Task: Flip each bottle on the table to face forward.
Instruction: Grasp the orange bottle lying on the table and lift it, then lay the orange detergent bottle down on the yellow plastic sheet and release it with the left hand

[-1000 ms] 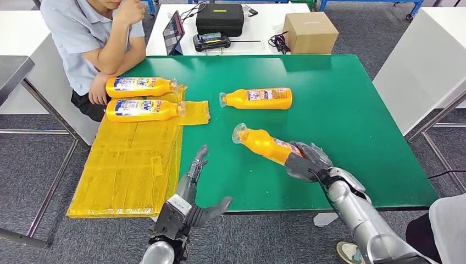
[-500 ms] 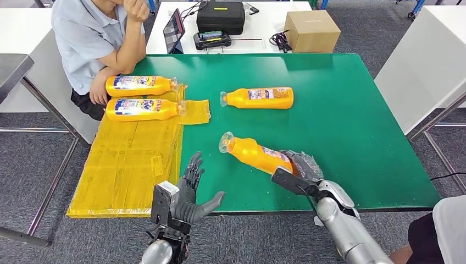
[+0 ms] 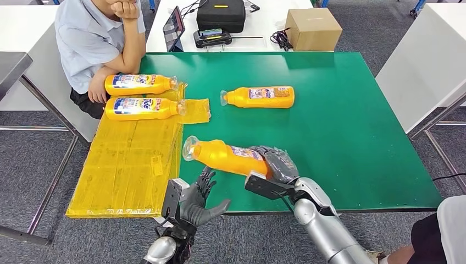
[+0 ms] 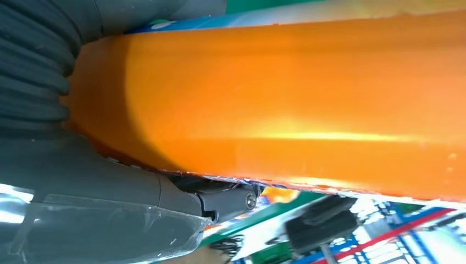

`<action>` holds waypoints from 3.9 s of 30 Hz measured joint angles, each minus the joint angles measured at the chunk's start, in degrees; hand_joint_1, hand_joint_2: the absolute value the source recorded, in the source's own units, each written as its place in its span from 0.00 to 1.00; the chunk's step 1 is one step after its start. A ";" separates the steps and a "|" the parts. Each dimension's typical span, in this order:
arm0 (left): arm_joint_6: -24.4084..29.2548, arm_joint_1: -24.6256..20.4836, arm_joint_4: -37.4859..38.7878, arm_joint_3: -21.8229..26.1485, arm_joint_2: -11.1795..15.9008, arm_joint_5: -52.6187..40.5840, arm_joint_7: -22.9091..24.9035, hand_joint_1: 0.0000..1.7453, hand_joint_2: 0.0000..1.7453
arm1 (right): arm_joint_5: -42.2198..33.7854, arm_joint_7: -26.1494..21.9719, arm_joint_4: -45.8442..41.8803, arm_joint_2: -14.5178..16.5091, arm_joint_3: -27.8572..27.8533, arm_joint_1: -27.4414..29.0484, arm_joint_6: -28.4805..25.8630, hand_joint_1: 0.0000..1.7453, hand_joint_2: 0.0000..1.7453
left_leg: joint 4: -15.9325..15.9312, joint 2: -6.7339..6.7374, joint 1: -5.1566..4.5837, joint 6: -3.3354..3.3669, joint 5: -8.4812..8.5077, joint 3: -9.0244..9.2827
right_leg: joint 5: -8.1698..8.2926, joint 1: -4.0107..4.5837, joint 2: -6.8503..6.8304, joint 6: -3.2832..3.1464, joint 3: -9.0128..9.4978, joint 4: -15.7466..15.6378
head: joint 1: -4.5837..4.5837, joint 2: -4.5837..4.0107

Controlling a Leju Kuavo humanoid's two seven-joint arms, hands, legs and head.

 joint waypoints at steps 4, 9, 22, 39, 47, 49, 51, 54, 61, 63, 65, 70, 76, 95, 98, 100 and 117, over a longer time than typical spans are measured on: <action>1.60 -1.96 2.45 1.08 -0.59 0.91 -2.48 0.00 1.00 | -0.58 -0.05 -1.19 0.62 1.94 -0.07 0.05 0.84 1.00 | 0.00 -0.03 0.00 0.00 0.00 -0.01 | 0.00 0.00 -0.03 0.00 0.00 0.00 | -0.01 0.00; 2.55 -3.84 3.55 2.64 -1.60 2.86 -4.23 0.00 1.00 | -1.48 -0.22 -1.63 1.70 4.03 -0.22 0.18 0.84 1.00 | 0.00 -0.03 0.00 0.00 0.00 -0.02 | 0.00 0.00 -0.04 0.00 0.00 0.00 | -0.01 0.00; -2.46 -4.45 2.59 4.43 -2.43 10.12 -4.51 0.48 1.00 | -4.63 -0.63 0.45 4.02 7.75 -2.16 0.28 0.77 1.00 | 0.00 -0.04 0.00 0.00 0.00 -0.05 | 0.00 0.00 -0.05 0.00 -0.04 0.00 | 0.00 0.00; -3.56 -3.55 0.45 4.02 -2.26 10.80 -4.35 1.00 1.00 | -5.64 -1.08 3.96 5.25 9.53 -3.49 0.50 0.72 1.00 | 0.00 -0.07 0.00 0.00 0.00 -0.06 | 0.00 0.00 -0.07 0.00 -0.06 0.00 | 0.00 0.00; -1.33 -3.57 0.39 3.98 -2.21 9.54 -4.95 1.00 1.00 | -5.02 -0.87 4.86 5.83 10.02 -3.58 0.15 0.00 1.00 | 0.00 -0.08 0.00 0.00 0.00 -0.06 | 0.00 0.00 -0.07 0.00 -0.06 0.00 | -0.01 0.00; 0.69 -3.67 0.43 3.80 -2.21 7.75 -5.33 1.00 1.00 | -4.62 -0.46 5.20 5.83 10.22 -3.56 -0.47 0.00 1.00 | 0.00 -0.08 0.00 0.00 0.00 -0.06 | 0.00 0.00 -0.07 0.00 -0.07 0.00 | -0.01 0.00; 3.06 -3.97 0.63 3.55 -2.21 5.52 -5.58 1.00 1.00 | -4.35 -0.10 5.56 5.83 10.34 -3.50 -1.11 0.00 1.00 | 0.00 -0.08 0.00 0.00 0.00 -0.07 | 0.00 0.00 -0.07 0.00 -0.07 0.00 | 0.00 0.00; 5.82 -4.57 1.15 3.15 -2.15 2.71 -5.84 1.00 1.00 | -4.05 0.26 6.04 5.83 10.40 -3.40 -1.85 0.00 1.00 | 0.00 -0.08 0.00 0.00 0.00 -0.07 | 0.00 -0.01 -0.07 0.00 -0.07 0.00 | 0.00 0.00; 9.44 -5.30 1.49 2.72 -2.03 -1.74 -6.08 1.00 1.00 | -3.41 0.42 6.81 5.85 10.40 -2.99 -2.49 0.00 1.00 | 0.00 -0.07 0.00 0.00 0.00 -0.08 | 0.00 -0.01 -0.07 0.00 -0.08 0.00 | -0.01 0.00; 10.49 -5.40 1.48 2.74 -1.90 -3.11 -6.08 1.00 1.00 | -3.23 0.41 7.02 5.93 10.39 -2.87 -2.54 0.00 1.00 | 0.00 -0.07 0.00 0.00 0.00 -0.08 | 0.00 0.00 -0.07 0.00 -0.08 0.00 | 0.00 0.00; 12.34 -5.59 1.48 2.76 -1.61 -5.54 -6.17 1.00 1.00 | -3.14 0.37 7.19 6.09 10.39 -2.74 -2.64 0.00 1.00 | 0.00 -0.07 0.00 0.00 0.00 -0.08 | 0.00 0.00 -0.07 0.00 -0.09 0.00 | 0.00 0.00; 22.43 -7.25 1.48 2.67 -0.20 -24.06 -3.39 1.00 1.00 | -2.60 0.11 7.34 6.53 10.32 -2.44 -2.73 0.00 1.00 | 0.00 -0.08 0.01 -0.01 0.01 -0.09 | 0.00 0.00 -0.07 0.00 -0.09 0.01 | 0.00 0.00; 26.33 -9.44 0.86 4.89 2.39 -52.05 5.79 1.00 1.00 | -1.21 -0.15 7.14 7.21 9.17 -1.00 -2.16 0.00 1.00 | 0.00 -0.07 0.01 -0.02 0.03 -0.08 | 0.00 0.00 -0.07 0.00 -0.09 0.03 | 0.01 0.00; 18.12 -13.50 2.36 9.88 8.36 -90.62 28.73 1.00 1.00 | 0.24 -0.27 4.55 8.48 6.81 1.03 0.33 0.00 1.00 | 0.00 -0.08 0.04 -0.08 0.08 -0.10 | 0.01 0.02 -0.07 -0.01 -0.11 0.04 | 0.02 0.00; 17.17 -15.78 5.86 10.72 9.74 -95.10 31.38 1.00 1.00 | 0.24 -0.44 4.55 8.78 6.69 0.98 0.90 0.00 1.00 | 0.00 -0.08 0.05 -0.10 0.10 -0.10 | 0.01 0.02 -0.08 -0.01 -0.11 0.05 | 0.01 0.00; 16.38 -17.08 8.09 11.19 10.31 -96.80 32.59 1.00 1.00 | 0.20 -0.58 4.55 8.96 6.68 0.92 1.15 0.00 1.00 | 0.00 -0.11 0.05 -0.10 0.11 -0.11 | 0.01 0.02 -0.09 -0.01 -0.11 0.05 | 0.02 0.00; 7.69 -26.09 23.62 10.99 12.17 -99.69 38.27 0.01 1.00 | -0.08 -1.15 4.55 9.80 6.64 0.44 2.26 0.00 1.00 | 0.00 -0.10 0.04 -0.11 0.11 -0.07 | 0.01 0.01 -0.09 -0.01 -0.08 0.05 | 0.02 0.00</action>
